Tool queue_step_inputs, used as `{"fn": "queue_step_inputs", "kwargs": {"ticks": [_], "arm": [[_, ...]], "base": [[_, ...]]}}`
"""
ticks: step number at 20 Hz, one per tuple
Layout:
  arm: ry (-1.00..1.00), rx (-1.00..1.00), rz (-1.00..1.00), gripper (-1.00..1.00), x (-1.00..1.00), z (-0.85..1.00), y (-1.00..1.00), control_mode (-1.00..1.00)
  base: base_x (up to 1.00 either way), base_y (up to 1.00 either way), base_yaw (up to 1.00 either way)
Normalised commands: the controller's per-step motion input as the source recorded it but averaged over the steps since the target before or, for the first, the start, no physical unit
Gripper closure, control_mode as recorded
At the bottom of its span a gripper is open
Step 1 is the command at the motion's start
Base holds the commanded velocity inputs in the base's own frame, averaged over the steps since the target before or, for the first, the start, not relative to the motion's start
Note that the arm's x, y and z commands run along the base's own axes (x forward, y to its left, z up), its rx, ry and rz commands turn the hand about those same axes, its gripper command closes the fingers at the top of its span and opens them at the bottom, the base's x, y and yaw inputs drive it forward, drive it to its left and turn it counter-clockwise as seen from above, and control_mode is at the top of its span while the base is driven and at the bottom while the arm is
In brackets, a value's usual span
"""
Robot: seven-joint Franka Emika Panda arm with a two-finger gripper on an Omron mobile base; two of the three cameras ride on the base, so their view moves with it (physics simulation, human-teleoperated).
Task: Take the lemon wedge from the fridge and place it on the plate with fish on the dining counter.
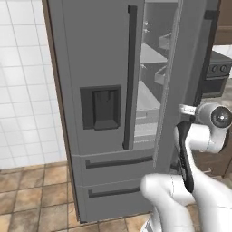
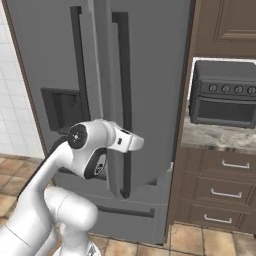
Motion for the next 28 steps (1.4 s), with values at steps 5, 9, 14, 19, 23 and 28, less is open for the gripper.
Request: {"fn": "queue_step_inputs", "kwargs": {"ticks": [5, 9, 14, 19, 23, 28], "arm": [[0.00, 0.12, -0.15, -1.00, -0.97, 0.33, -0.22, -1.00], [-0.08, 0.00, -0.30, -1.00, -0.56, 0.91, 0.80, -1.00], [0.00, -0.02, -0.35, -1.00, -0.24, 0.98, 1.00, -1.00], [-0.06, -0.17, -0.60, -1.00, 0.34, 0.28, 0.90, -1.00], [-0.01, -0.11, -0.45, -1.00, 0.66, 0.00, 0.23, -1.00], [0.03, 0.00, -0.01, -1.00, 0.44, 0.00, -0.32, -1.00]], "base": [[0.00, 0.00, 0.00], [0.00, 0.00, 0.00], [0.00, 0.00, 0.00], [0.00, 0.00, 0.00], [0.00, 0.00, 0.00], [0.00, 0.00, 0.00]]}}
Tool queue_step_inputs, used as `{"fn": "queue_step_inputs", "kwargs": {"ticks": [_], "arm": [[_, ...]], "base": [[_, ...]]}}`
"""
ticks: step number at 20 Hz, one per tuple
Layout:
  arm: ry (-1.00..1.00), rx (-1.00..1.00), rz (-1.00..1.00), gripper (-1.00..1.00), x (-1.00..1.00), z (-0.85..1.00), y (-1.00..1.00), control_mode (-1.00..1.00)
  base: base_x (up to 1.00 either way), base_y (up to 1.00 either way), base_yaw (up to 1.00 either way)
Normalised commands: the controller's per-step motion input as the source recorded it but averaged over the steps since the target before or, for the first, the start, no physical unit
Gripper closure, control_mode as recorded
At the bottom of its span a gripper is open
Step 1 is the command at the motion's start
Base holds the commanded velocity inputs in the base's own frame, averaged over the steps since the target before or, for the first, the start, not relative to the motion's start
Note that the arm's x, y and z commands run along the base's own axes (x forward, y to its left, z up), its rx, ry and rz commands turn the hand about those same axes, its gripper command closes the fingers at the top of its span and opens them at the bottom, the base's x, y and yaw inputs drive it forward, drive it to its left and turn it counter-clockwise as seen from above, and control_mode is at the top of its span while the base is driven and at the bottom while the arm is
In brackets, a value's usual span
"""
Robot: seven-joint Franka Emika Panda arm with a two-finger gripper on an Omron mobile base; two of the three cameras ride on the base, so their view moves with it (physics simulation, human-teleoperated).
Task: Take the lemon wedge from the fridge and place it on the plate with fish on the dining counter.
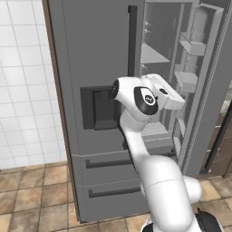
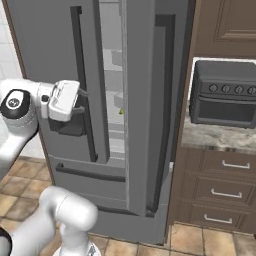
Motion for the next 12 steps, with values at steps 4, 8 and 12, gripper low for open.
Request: {"fn": "queue_step_inputs", "kwargs": {"ticks": [4, 8, 12], "arm": [[0.08, 0.03, 0.00, -1.00, 0.55, 0.00, -0.49, -1.00], [0.04, 0.03, 0.00, -1.00, 0.47, 0.00, -0.54, -1.00], [0.02, 0.00, 0.00, -1.00, 0.36, 0.00, -0.50, -1.00]], "base": [[0.00, 0.00, 0.00], [0.00, 0.00, 0.00], [0.00, 0.00, 0.00]]}}
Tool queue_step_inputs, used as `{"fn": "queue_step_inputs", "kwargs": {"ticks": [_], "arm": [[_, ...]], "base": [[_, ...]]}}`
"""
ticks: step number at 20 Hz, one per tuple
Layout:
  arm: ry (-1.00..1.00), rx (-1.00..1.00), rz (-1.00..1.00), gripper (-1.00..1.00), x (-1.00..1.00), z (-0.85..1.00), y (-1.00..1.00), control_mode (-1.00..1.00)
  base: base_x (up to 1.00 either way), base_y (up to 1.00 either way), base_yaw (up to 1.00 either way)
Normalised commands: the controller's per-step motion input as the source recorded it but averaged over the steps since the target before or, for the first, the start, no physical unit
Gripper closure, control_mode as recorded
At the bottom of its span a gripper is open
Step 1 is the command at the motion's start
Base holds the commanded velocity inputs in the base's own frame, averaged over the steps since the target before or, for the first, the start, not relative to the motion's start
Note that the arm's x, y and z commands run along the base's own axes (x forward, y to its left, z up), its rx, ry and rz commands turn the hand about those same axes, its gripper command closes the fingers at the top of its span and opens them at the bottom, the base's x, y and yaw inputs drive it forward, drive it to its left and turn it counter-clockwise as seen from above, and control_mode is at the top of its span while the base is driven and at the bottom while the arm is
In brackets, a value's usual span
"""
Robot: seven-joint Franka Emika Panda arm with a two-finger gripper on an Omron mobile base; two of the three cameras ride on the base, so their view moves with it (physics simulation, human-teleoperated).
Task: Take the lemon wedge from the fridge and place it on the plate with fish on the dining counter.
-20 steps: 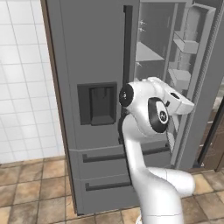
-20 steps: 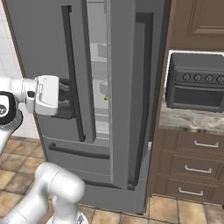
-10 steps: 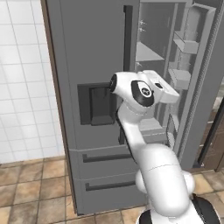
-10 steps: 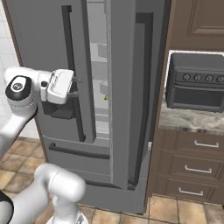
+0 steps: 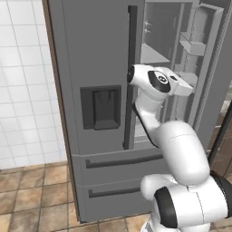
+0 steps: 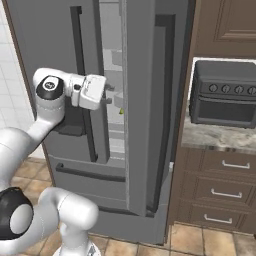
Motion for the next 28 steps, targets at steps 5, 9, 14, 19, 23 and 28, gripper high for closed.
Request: {"fn": "queue_step_inputs", "kwargs": {"ticks": [5, 9, 14, 19, 23, 28], "arm": [[0.02, 0.02, 0.00, -1.00, -0.16, 0.00, -0.75, -1.00], [0.06, 0.03, -0.03, -1.00, -0.40, -0.05, -0.97, -1.00], [0.07, 0.02, -0.05, -1.00, -0.38, -0.12, -1.00, -1.00], [0.09, 0.02, -0.06, -1.00, -0.41, -0.13, -1.00, -1.00], [0.01, 0.00, 0.01, -1.00, -0.16, 0.00, -0.15, -1.00], [-0.01, -0.08, 0.24, -1.00, -0.68, 0.00, 0.87, -1.00]], "base": [[0.00, 0.00, 0.00], [0.00, 0.00, 0.00], [0.00, 0.00, 0.00], [0.00, 0.00, 0.00], [0.00, 0.00, 0.00], [0.00, 0.00, 0.00]]}}
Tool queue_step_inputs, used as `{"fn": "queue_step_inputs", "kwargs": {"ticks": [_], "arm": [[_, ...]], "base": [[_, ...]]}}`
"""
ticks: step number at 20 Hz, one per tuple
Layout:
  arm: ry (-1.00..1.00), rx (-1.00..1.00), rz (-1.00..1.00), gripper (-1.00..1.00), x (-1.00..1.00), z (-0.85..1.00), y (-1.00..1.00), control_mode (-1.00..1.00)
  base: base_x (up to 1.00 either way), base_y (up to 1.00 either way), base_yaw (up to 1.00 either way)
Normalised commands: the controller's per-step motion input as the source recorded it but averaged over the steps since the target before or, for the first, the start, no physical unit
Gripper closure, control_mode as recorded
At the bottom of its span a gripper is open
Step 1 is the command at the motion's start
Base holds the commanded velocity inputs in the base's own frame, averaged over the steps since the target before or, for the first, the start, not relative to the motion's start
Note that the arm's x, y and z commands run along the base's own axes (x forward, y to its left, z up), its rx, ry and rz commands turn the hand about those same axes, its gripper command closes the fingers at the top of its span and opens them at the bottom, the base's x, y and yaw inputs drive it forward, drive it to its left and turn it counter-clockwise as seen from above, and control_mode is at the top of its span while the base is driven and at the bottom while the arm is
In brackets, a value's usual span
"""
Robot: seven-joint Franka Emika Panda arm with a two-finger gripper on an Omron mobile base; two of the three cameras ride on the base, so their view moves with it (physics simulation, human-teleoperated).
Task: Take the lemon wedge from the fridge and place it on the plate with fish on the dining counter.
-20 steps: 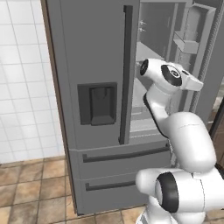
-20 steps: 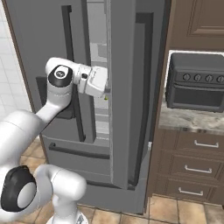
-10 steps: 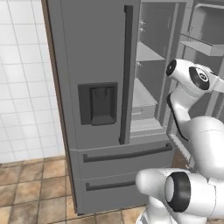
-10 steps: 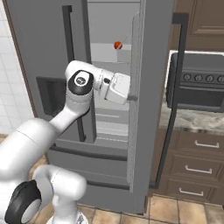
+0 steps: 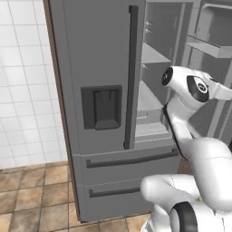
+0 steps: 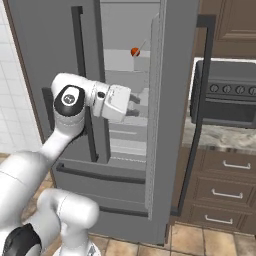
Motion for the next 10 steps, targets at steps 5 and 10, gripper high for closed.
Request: {"fn": "queue_step_inputs", "kwargs": {"ticks": [5, 10], "arm": [[0.01, -0.08, 0.39, -1.00, -0.60, 0.02, 1.00, -1.00], [0.19, 0.01, 0.57, -1.00, -0.08, 0.00, 1.00, -1.00]], "base": [[0.00, 0.00, 0.00], [0.00, 0.00, 0.00]]}}
